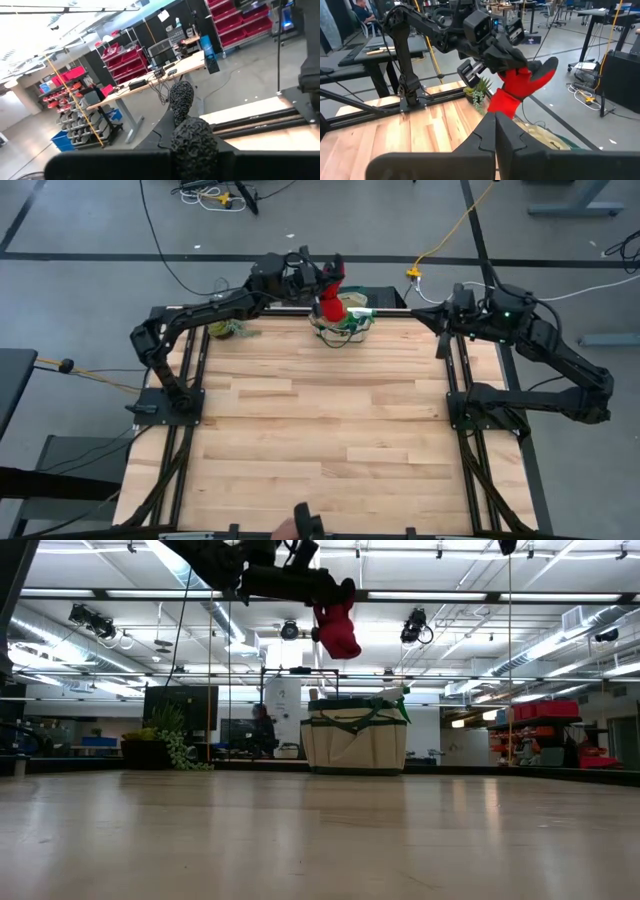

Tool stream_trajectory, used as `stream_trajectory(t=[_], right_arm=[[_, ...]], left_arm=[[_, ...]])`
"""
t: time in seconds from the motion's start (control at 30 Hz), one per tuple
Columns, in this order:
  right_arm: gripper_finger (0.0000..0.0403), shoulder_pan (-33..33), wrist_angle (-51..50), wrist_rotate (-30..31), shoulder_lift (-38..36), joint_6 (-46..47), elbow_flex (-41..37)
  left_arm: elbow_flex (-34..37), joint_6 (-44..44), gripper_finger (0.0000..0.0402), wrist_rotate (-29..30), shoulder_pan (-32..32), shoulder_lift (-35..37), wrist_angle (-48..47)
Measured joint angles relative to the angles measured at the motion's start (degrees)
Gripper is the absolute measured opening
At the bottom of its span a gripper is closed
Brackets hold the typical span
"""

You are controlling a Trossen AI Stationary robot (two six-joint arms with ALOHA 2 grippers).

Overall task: Pick & Place Garden tools in Gardening bag
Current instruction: Put the red gloves into the white gardening bag

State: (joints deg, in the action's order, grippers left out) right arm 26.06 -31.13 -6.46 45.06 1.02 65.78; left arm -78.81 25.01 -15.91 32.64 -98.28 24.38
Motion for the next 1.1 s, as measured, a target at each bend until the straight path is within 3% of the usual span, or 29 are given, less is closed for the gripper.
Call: stream_trajectory(t=[0.53, 1.1], right_arm=[[0.0000, 0.0, 0.0, 0.0, 0.5, 0.3, 0.0], [0.0000, 0.0, -0.3, 0.0, 1.1, 1.5, 0.0]], left_arm=[[0.0, 7.6, 0.0006, 0.9, 0.2, -1.9, -0.6], [0.0, 10.3, 0.0006, 3.6, 0.7, -3.2, -0.7]])
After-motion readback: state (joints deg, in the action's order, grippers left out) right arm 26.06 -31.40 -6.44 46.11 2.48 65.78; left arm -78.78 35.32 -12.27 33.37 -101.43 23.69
